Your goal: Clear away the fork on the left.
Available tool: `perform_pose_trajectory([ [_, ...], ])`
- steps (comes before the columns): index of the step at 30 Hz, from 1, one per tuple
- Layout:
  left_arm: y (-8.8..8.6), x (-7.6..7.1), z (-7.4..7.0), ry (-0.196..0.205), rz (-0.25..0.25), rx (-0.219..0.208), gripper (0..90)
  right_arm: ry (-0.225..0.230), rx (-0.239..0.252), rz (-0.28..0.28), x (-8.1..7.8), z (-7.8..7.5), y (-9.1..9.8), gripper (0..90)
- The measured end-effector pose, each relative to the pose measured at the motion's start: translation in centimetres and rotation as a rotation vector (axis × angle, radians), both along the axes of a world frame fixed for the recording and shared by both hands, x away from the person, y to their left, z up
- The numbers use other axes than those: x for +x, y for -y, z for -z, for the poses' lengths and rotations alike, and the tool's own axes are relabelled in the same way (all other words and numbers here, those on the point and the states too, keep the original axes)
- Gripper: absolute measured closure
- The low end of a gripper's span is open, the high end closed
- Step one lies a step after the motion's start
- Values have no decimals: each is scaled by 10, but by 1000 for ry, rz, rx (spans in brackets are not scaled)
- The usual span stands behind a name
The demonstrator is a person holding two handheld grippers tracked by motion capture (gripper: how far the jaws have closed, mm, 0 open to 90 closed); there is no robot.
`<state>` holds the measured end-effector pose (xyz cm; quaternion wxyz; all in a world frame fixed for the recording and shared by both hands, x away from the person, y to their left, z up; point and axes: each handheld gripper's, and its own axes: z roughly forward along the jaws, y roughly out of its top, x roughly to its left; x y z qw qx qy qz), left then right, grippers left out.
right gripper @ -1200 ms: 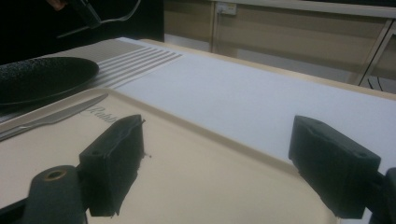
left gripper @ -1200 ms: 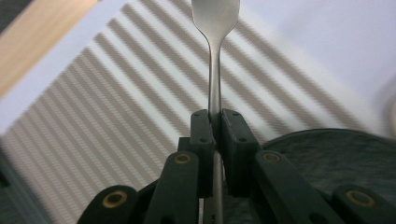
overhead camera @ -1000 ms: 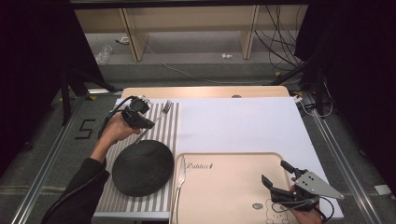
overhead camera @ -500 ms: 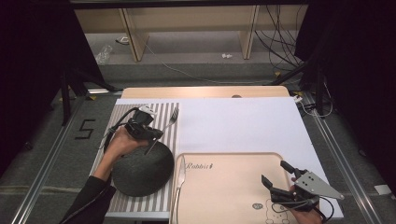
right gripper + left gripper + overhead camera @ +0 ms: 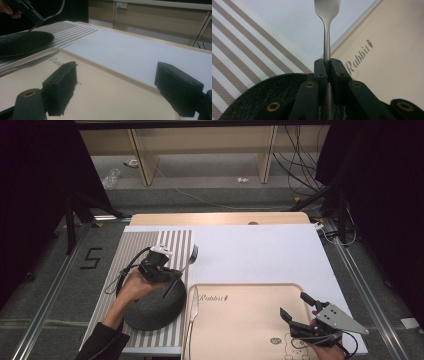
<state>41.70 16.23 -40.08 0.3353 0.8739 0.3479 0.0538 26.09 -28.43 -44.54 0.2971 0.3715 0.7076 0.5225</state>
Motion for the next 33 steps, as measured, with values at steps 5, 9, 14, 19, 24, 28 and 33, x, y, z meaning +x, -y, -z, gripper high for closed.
perform_pose_trajectory([
  [5, 11, -11, 0, -4, 36, 14, 835, -1, 0, -1, 0, 0, 0, 189],
  [9, 20, -20, -1, -5, 63, 13, 835, 1, -3, -1, 0, 0, 0, 189],
  [14, 31, -31, 3, -9, 94, 28, 835, 2, -1, -1, 0, 0, 1, 189],
  [19, 42, -41, 10, -36, 119, 23, 836, 2, -4, -5, 0, 0, -1, 188],
  [24, 51, -50, 13, -56, 150, 31, 836, 0, -1, -2, 0, 0, 0, 189],
  [28, 55, -54, 13, -55, 170, 27, 836, 0, -2, -2, -1, 0, 0, 188],
  [33, 54, -57, 14, -64, 164, 7, 836, 5, -2, -4, 0, 0, -1, 189],
])
